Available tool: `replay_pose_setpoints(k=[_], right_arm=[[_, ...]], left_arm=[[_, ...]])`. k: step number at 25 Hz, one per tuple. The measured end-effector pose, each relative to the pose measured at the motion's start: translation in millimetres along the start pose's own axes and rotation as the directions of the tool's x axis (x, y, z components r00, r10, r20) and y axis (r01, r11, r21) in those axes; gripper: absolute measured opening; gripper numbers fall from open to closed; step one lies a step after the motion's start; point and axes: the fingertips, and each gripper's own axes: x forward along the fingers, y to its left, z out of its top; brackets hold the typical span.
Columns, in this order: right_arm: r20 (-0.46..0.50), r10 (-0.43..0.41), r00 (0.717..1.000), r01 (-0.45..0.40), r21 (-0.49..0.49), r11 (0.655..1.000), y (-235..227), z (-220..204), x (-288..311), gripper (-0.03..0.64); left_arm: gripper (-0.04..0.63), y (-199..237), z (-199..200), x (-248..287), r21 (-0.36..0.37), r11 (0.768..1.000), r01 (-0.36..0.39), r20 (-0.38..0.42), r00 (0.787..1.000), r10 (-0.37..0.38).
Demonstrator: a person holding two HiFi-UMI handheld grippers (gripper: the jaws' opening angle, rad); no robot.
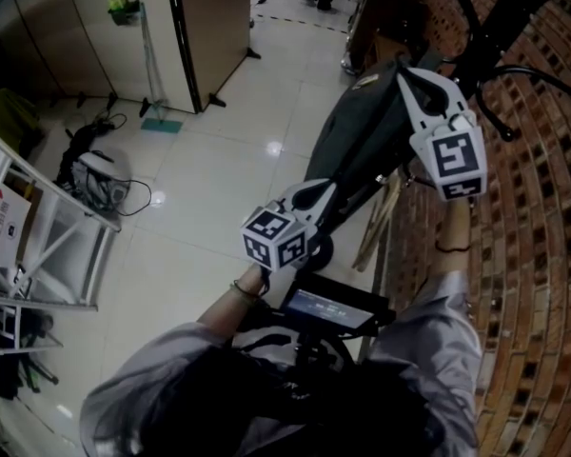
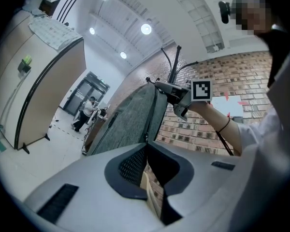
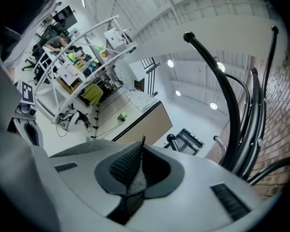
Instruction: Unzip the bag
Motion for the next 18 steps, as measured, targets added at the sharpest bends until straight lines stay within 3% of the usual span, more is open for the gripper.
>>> replay_pose_setpoints(k=[11,18], right_arm=[[0.011,0.035,0.999,-0.036,0.065,0.997,-5.1,0.1,5.1,0.017],[0.023,0.045,0.999,-0.048,0.129,0.990,-9.1,-2.4,6.6,0.018]], left_arm=[[0.009,9.5,-23.3,-6.5,0.001,1.000,-0.005,-0.015,1.000,0.005],[0.009,13.0,-36.9,-10.4,-0.039,0.999,-0.013,-0.026,1.000,0.012]])
